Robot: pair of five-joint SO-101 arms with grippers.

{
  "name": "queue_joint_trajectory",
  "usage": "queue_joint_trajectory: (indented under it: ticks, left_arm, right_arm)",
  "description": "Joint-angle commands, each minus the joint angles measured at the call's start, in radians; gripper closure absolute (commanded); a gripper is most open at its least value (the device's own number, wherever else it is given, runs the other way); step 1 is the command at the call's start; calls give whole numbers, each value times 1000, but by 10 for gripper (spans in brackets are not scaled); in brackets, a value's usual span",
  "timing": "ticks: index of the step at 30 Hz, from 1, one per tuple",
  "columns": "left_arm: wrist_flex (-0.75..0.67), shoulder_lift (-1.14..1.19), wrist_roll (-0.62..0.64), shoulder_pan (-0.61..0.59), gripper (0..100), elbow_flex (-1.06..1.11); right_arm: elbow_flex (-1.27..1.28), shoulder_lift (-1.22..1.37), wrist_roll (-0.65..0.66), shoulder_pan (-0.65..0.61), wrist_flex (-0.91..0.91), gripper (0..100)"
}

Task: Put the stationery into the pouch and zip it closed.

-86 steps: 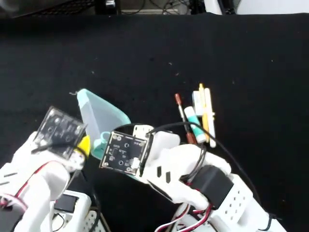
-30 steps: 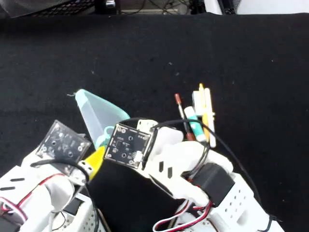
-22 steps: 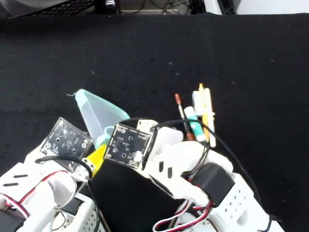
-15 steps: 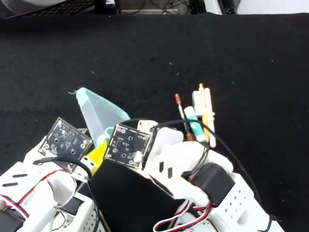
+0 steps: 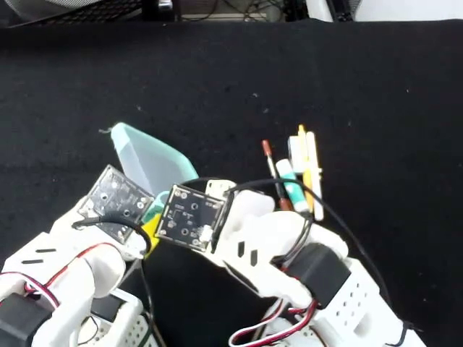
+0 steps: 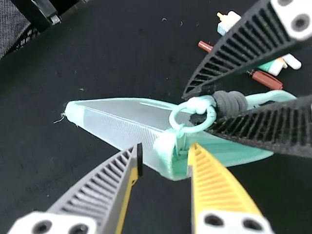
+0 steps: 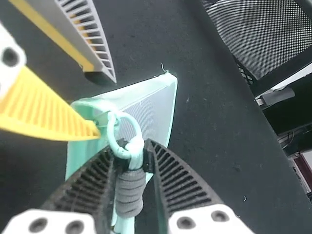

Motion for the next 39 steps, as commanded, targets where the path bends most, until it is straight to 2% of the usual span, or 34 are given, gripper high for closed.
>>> queue_joint_trajectory:
  ticks: [1, 4, 15, 22, 26, 32, 36, 39]
  left_arm:
    - [-21, -3, -9, 2, 863, 1]
    - [-21, -3, -9, 2, 970, 2]
    - [-21, -3, -3, 2, 970, 7]
    - [-21, -3, -2, 1, 970, 1]
    - [-21, -3, 12, -4, 971, -1]
    - [-23, 3, 31, -179, 970, -122]
    - [-23, 5, 31, -252, 970, -176]
    - [-18, 6, 31, -275, 970, -171]
  right_arm:
    - [-2, -10, 3, 12, 3, 986]
    - [-2, -10, 3, 15, 5, 986]
    - [-5, -27, 3, 17, 124, 986]
    - [-1, -252, 6, 18, 236, 986]
    - [-1, -374, 71, 46, 287, 986]
    - [1, -398, 77, 252, 186, 986]
    - [1, -375, 72, 325, 35, 986]
    - [1, -338, 71, 336, -14, 986]
